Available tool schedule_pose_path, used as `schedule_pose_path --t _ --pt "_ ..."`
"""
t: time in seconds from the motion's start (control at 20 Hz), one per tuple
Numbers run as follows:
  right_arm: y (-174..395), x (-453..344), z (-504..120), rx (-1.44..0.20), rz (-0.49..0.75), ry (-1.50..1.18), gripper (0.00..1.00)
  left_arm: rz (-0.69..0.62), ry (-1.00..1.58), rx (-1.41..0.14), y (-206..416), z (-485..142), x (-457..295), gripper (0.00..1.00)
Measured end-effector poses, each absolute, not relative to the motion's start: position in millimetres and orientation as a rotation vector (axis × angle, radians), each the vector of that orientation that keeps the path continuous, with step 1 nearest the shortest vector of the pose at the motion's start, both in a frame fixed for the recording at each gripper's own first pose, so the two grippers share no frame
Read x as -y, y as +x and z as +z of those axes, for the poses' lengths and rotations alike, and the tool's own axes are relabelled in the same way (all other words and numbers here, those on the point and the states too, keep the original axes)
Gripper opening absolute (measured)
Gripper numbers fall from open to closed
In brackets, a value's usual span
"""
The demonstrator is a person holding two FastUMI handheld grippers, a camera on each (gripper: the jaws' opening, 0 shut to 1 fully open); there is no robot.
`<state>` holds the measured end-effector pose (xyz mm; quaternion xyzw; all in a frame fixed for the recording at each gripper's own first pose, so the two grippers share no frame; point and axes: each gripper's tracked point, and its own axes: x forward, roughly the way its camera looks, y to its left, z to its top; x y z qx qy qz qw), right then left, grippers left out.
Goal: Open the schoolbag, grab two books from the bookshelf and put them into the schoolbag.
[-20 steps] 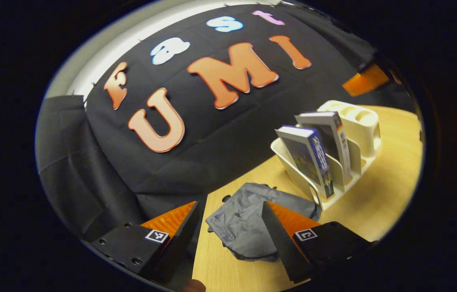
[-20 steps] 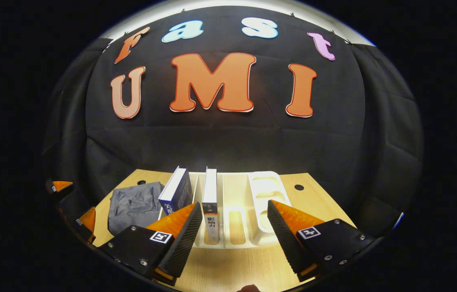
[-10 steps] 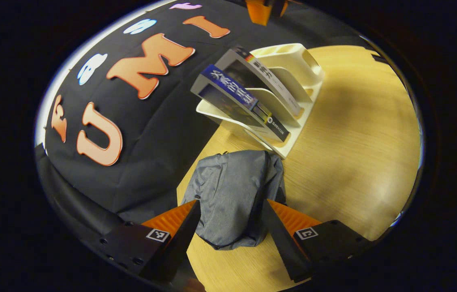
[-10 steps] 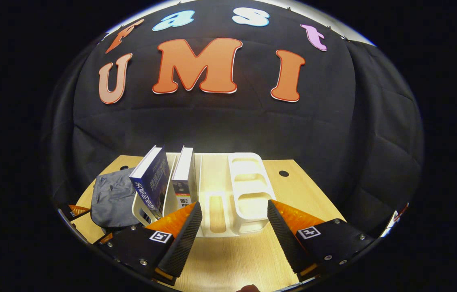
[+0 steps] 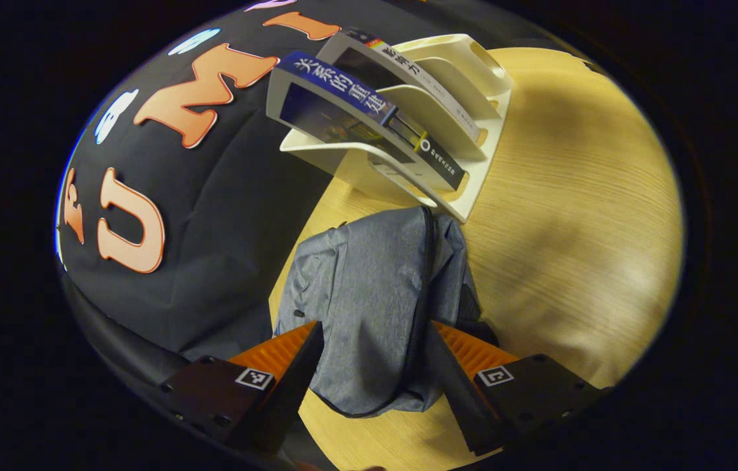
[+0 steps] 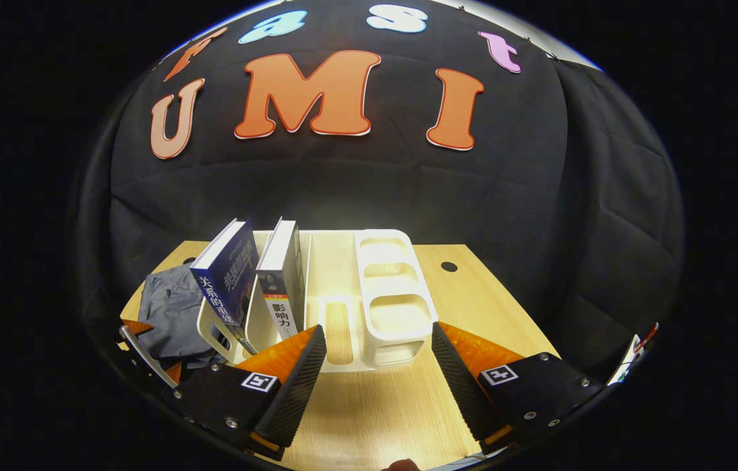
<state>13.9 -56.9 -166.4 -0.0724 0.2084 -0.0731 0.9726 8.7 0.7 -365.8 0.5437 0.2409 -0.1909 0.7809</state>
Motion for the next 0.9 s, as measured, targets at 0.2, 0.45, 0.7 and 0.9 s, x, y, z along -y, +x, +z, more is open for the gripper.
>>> schedule_pose_path --t 0.2,0.45,0.7,0.9 --pt "13 57 -166 -0.427 -0.14 -0.137 0.97 -0.442 1.167 -0.507 5 -363 6 0.57" --pt "13 64 -156 -0.409 -0.157 -0.119 0.97 -0.486 1.116 -0.587 5 -359 8 0.06" --pt "31 54 -153 -0.416 -0.159 -0.049 0.97 -0.535 0.972 -0.684 25 -313 2 0.03" --pt "40 43 -144 -0.422 -0.158 -0.028 0.97 -0.544 0.887 -0.722 53 -261 -6 0.02"
